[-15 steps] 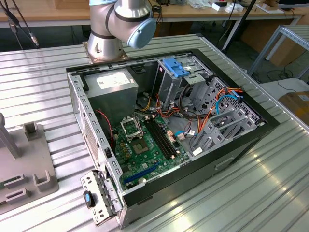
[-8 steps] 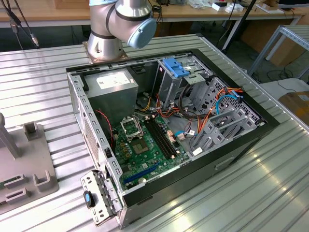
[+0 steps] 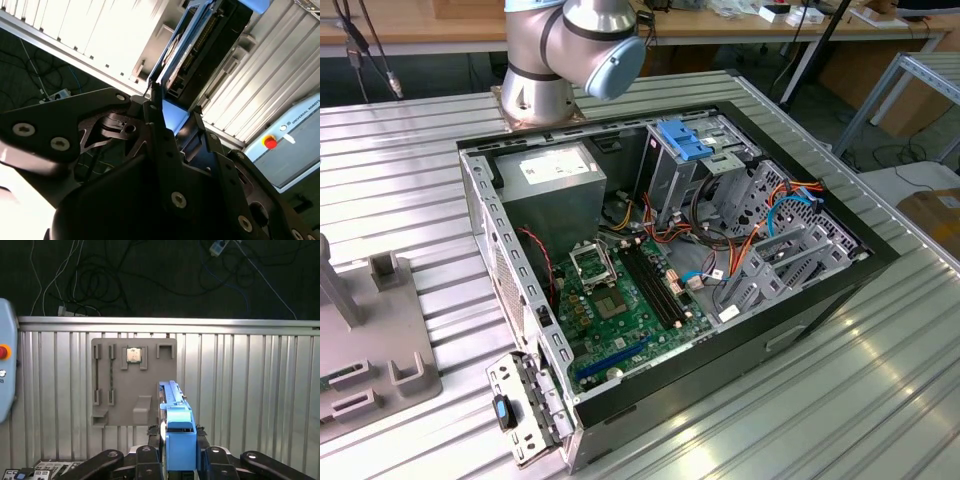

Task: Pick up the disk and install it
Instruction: 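Pick up the disk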

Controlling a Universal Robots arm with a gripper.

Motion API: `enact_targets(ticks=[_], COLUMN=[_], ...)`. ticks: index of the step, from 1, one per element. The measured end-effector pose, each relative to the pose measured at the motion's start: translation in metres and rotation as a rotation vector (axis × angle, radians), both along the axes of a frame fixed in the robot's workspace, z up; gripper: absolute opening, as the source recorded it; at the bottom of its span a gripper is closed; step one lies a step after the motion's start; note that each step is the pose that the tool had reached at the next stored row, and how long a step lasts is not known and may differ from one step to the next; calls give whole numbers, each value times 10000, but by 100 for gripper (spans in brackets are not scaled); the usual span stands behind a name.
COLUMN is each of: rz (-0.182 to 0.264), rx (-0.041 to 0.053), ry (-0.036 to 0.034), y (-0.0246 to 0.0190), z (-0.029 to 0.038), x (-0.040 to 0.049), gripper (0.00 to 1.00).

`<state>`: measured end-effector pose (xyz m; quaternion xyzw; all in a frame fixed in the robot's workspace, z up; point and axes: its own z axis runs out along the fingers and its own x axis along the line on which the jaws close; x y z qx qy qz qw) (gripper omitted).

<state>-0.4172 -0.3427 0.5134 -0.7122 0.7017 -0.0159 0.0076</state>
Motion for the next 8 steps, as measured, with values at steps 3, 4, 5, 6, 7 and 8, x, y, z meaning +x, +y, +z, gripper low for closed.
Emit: enact_targets(ticks=[3,4,5,6,7,8], rz=[3,4,4,5,6,6], rx=[0,-1,0,0,-1,-1], ry=[1,2,1,1,2,1], y=[9,13,18,24,29,33], z=[0,1,1,1,1,1], x=[137,193,259,325,371,403], gripper=[37,37,37,37,37,37])
